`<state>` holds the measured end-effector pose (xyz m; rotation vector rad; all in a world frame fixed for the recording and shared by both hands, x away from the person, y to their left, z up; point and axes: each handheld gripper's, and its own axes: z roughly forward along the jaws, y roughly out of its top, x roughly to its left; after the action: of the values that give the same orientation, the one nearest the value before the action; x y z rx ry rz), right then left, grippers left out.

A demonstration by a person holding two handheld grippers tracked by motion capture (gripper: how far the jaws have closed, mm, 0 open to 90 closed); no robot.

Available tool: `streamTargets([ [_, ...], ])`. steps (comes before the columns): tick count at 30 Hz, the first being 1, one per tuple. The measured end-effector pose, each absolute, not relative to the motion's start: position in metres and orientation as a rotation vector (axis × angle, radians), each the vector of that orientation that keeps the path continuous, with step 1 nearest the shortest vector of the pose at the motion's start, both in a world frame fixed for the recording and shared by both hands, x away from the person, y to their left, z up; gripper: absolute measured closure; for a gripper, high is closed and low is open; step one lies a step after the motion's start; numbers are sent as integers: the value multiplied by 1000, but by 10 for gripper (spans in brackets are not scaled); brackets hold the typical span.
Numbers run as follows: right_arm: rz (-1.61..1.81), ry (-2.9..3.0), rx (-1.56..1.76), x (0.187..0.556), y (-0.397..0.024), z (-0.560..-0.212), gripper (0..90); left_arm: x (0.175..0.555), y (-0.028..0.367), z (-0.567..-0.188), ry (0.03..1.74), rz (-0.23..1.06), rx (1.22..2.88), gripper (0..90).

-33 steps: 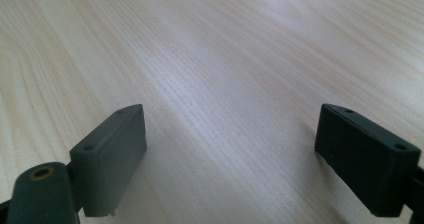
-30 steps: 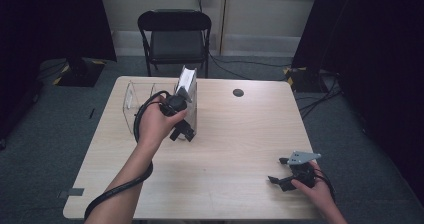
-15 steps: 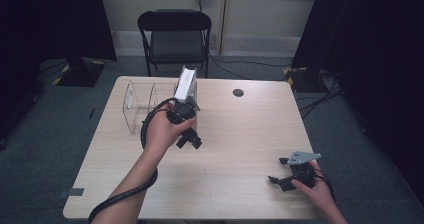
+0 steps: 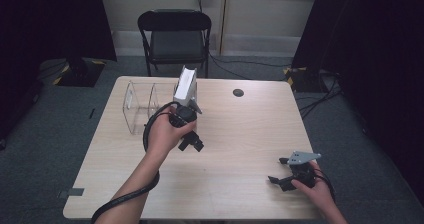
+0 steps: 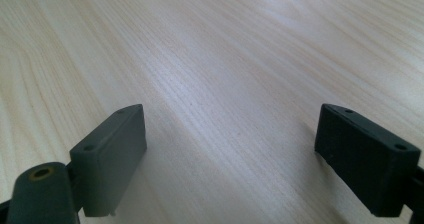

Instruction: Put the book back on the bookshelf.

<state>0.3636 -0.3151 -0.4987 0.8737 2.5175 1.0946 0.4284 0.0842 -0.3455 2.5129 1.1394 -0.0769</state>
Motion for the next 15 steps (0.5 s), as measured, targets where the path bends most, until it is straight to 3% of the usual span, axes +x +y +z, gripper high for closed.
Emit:
streamTargets([
  [15,1095,2519,875,363,-315,-499,125,429,78,-362,1118,-112,2513,196],
])
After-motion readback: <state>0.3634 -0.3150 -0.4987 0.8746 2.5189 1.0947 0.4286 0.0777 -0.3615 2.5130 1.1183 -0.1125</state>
